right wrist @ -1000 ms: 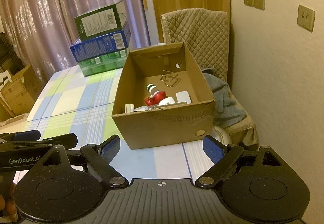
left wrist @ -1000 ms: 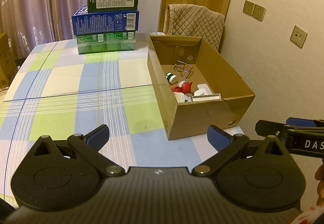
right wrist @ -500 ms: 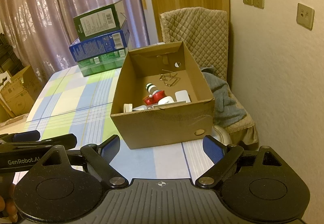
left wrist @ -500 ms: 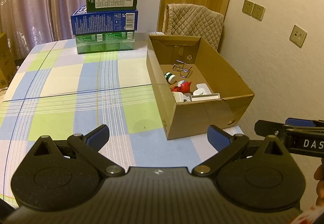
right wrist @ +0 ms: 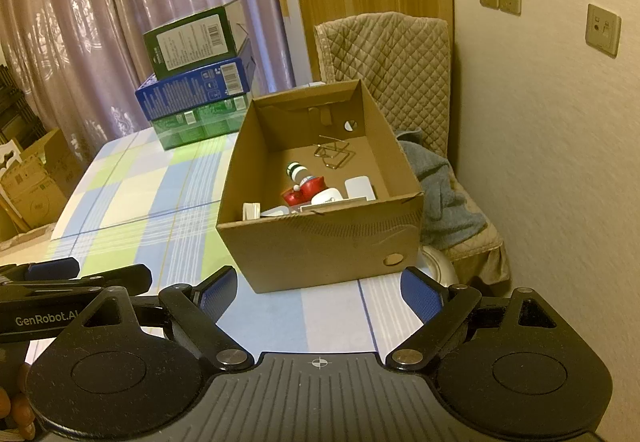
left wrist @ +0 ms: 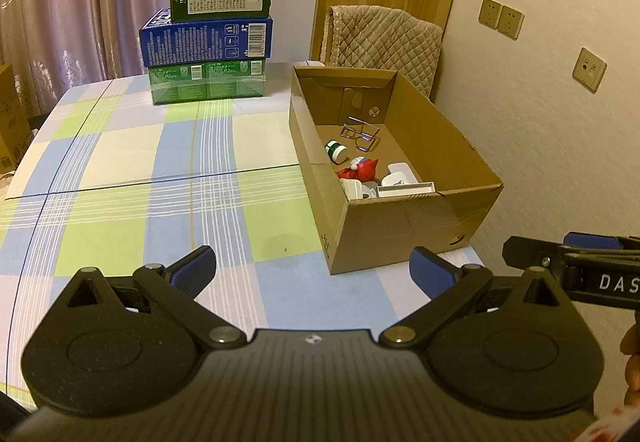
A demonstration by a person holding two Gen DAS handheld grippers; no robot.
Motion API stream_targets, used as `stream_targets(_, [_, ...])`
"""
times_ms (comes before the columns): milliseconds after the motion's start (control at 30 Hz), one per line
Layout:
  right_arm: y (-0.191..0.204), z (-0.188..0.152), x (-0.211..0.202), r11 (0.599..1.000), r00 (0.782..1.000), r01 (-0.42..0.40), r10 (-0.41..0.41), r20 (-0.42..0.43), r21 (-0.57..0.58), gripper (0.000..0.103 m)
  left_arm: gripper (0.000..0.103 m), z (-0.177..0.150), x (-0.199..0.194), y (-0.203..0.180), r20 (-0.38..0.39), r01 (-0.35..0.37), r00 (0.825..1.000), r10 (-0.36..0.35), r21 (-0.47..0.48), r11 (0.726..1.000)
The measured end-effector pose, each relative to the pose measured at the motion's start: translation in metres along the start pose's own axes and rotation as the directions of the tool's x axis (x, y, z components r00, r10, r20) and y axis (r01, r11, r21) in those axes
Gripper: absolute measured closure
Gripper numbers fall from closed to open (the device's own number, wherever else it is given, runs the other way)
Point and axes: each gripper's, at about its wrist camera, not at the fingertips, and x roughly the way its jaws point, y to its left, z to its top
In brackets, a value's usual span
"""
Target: Organize rigid objects
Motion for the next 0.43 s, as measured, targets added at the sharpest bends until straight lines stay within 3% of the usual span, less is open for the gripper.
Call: stream_targets(433, [0.0004,-0.0029,0.0005,1.000,1.000,0.002,-0.002,0.000,-0.002,0.017,0.001,-0.0018,-0.0019,0.0003,0.015,0.015,1.000,-0.015,-0.005,1.000])
